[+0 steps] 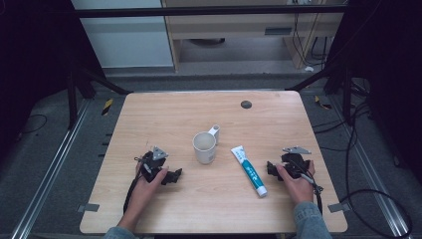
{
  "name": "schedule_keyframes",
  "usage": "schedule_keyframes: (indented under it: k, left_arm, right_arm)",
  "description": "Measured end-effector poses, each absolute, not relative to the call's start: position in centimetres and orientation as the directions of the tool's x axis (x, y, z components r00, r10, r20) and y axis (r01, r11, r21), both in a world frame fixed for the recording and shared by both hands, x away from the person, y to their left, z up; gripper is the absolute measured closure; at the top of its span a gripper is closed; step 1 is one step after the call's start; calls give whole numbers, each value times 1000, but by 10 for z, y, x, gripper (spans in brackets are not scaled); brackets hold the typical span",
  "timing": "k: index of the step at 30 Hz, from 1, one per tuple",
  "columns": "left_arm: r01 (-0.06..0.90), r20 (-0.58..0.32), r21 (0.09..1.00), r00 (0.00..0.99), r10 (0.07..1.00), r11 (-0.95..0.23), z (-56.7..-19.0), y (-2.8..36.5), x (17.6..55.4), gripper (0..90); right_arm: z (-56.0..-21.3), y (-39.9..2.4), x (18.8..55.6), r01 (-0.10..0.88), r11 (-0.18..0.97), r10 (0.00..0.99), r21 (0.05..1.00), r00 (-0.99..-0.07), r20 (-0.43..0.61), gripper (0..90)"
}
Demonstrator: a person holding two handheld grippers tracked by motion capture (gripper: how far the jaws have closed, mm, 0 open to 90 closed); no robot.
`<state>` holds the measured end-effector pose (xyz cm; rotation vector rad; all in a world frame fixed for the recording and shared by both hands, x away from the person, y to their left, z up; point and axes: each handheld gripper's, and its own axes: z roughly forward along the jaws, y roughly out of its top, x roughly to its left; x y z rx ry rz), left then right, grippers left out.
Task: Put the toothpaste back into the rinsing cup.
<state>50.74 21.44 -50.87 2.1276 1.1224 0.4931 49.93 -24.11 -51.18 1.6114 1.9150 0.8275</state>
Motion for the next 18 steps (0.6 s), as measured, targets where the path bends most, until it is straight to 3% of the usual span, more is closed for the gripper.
schedule_keyframes:
  k: [2,18]
  left_arm:
    - [575,20,711,558,830,-404,-509,214,508,0]
    - [576,22,710,558,829,-406,-509,216,505,0]
  right_arm:
    - [-508,-242,498,692,124,983,711,-182,6,85]
    - [-467,-218,464,688,261,938,677,-347,-9,239]
